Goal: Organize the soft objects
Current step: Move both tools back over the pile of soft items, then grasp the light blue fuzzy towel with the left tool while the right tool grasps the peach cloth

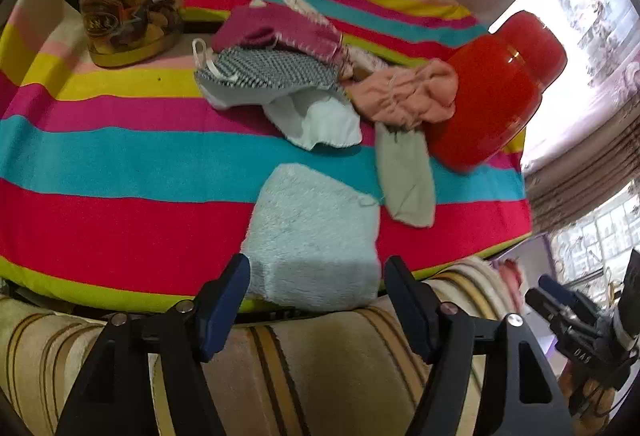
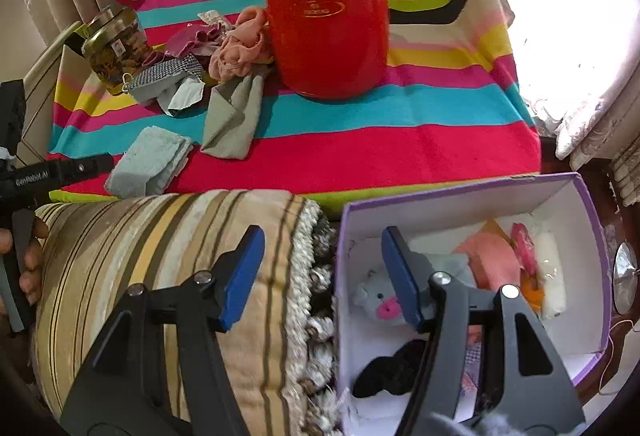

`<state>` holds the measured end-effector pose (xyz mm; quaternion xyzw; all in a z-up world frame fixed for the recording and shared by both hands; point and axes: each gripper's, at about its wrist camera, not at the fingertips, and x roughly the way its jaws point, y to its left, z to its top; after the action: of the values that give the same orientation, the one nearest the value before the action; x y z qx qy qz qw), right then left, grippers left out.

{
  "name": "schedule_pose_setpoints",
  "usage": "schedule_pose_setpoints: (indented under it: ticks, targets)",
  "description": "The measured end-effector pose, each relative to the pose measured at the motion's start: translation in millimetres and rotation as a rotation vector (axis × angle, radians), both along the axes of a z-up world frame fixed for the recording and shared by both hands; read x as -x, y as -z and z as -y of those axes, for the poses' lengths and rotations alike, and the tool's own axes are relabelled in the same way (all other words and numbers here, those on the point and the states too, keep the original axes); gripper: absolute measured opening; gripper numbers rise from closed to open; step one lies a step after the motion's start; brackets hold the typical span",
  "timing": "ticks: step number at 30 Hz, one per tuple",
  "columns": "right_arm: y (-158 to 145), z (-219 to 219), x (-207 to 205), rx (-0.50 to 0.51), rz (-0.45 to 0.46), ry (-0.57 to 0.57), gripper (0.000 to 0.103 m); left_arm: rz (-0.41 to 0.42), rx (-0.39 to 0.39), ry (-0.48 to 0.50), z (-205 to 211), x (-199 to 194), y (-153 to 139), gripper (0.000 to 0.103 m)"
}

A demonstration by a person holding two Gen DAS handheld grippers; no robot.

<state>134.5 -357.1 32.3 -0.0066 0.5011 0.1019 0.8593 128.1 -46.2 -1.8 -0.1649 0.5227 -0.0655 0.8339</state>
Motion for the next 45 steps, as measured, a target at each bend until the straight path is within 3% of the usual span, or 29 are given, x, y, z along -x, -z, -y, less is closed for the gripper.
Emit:
schedule_pose_setpoints:
  ticks: [14,21,27,35,45]
  targets:
    - [8.2,-45.6,-39.3,0.022,-0.004,-0.061,0.072,-0.109,-0.082,0.085,8.6,-29.1,33.2,0.069]
    - [7.2,-71.0,-66.6,0.011,-0.002,-0.057,0.073,-0.077,-0.081,0.109,13.7,-22.8,31.6,0.039]
    - [8.3,-85.0,-93.8,-0.100,-0.015,0.077,0.073,-0.046,-0.049,0.097,8.9,-19.7,33.1,0.027]
    - [2.0,-105.8,-123.8,-0.161,0.100,0.287,0.073,-0.019,0.041,0.073,-11.8,-13.6,32.4,0.019]
    - [22.1,-117.7,-152.1,-0.254,0.112,0.451,0.073,0.093,0.148,-0.009,-44.9,4.2,17.4,0.014]
